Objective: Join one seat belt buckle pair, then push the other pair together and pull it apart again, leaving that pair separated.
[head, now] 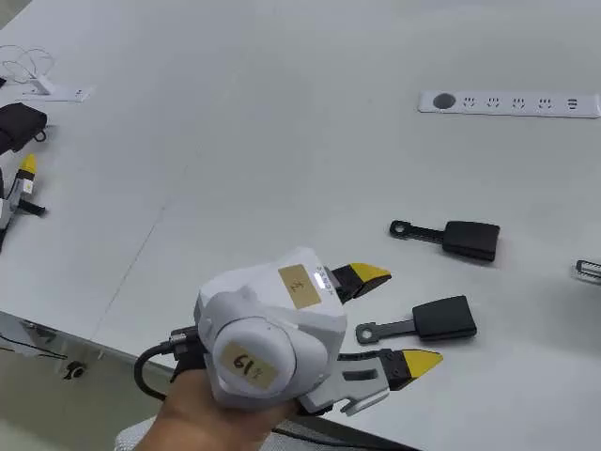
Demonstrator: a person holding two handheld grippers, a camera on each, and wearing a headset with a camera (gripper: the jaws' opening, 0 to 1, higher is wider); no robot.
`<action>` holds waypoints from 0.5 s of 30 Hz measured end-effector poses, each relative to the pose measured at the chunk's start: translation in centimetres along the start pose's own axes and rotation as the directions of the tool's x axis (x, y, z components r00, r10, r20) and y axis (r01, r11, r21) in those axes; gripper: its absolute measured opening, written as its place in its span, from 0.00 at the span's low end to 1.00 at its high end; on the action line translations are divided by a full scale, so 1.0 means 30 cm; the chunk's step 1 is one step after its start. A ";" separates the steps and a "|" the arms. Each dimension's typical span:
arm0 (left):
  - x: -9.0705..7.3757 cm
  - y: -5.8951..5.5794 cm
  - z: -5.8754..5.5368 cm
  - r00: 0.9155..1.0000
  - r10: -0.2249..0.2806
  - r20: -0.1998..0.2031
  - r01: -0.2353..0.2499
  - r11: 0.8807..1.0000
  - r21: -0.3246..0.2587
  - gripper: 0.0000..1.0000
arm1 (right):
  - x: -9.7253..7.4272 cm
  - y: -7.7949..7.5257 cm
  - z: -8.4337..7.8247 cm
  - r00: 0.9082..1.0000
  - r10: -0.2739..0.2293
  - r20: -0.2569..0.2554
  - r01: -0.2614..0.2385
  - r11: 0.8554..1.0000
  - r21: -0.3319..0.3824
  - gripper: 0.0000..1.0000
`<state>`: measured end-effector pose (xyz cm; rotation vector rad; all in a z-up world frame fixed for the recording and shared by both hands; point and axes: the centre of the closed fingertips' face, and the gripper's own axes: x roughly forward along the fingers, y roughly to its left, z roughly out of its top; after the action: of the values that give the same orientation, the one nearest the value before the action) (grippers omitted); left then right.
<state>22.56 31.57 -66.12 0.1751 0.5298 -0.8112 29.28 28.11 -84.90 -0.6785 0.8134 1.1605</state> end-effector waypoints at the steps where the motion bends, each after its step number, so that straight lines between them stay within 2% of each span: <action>1: 0.000 0.006 -0.001 1.000 -0.003 0.005 0.003 1.000 -0.004 0.72 | -0.020 -0.013 0.016 0.999 -0.029 0.030 0.027 0.999 0.037 0.41; 2: -0.001 0.013 -0.003 1.000 -0.009 0.013 0.009 1.000 -0.016 0.75 | -0.056 -0.025 0.039 0.995 -0.063 0.075 0.057 0.995 0.083 0.45; 3: -0.001 0.015 -0.002 1.000 -0.015 0.018 0.016 0.999 -0.028 0.79 | -0.085 -0.031 0.047 0.992 -0.085 0.098 0.074 0.991 0.112 0.49; 4: -0.002 0.019 0.000 0.999 -0.023 0.028 0.024 0.999 -0.033 0.82 | -0.157 -0.047 0.053 0.978 -0.154 0.139 0.132 0.979 0.159 0.54; 5: -0.003 0.023 0.003 0.999 -0.032 0.038 0.033 0.999 -0.034 0.85 | -0.178 -0.053 0.053 0.973 -0.177 0.151 0.150 0.974 0.171 0.57; 6: -0.005 0.031 0.004 0.998 -0.040 0.047 0.042 0.999 -0.030 0.89 | -0.226 -0.062 0.047 0.958 -0.224 0.178 0.188 0.962 0.196 0.60; 7: -0.006 0.036 0.004 0.997 -0.046 0.054 0.048 0.999 -0.024 0.91 | -0.297 -0.075 0.027 0.935 -0.287 0.209 0.231 0.938 0.257 0.64; 8: -0.010 0.043 0.007 0.996 -0.062 0.068 0.063 0.998 -0.009 0.94 | -0.342 -0.080 0.004 0.918 -0.324 0.227 0.247 0.918 0.311 0.68; 9: -0.013 0.050 0.011 0.994 -0.070 0.082 0.070 0.998 -0.005 0.98 | -0.422 -0.089 -0.041 0.888 -0.394 0.236 0.288 0.878 0.383 0.72; 10: -0.015 0.059 0.015 0.992 -0.079 0.096 0.078 0.997 0.009 1.00 | -0.478 -0.097 -0.079 0.866 -0.445 0.229 0.327 0.850 0.414 0.77; 11: -0.022 0.086 0.016 0.991 -0.080 0.110 0.077 0.997 0.032 1.00 | -0.558 -0.099 -0.141 0.838 -0.503 0.212 0.369 0.808 0.459 0.81; 12: -0.024 0.103 0.015 0.990 -0.082 0.116 0.078 0.996 0.038 1.00 | -0.603 -0.098 -0.183 0.822 -0.534 0.200 0.388 0.781 0.490 0.86; 13: -0.024 0.130 0.008 0.989 -0.094 0.118 0.090 0.995 0.038 1.00 | -0.663 -0.089 -0.245 0.804 -0.567 0.181 0.401 0.741 0.539 0.89; 15: -0.021 0.172 0.005 0.986 -0.112 0.126 0.106 0.993 0.052 1.00 | -0.729 -0.075 -0.323 0.788 -0.598 0.149 0.413 0.692 0.592 0.93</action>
<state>26.03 35.46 -65.92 0.1353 0.4021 -0.9353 25.44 8.35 -71.76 -0.1967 0.5554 0.4612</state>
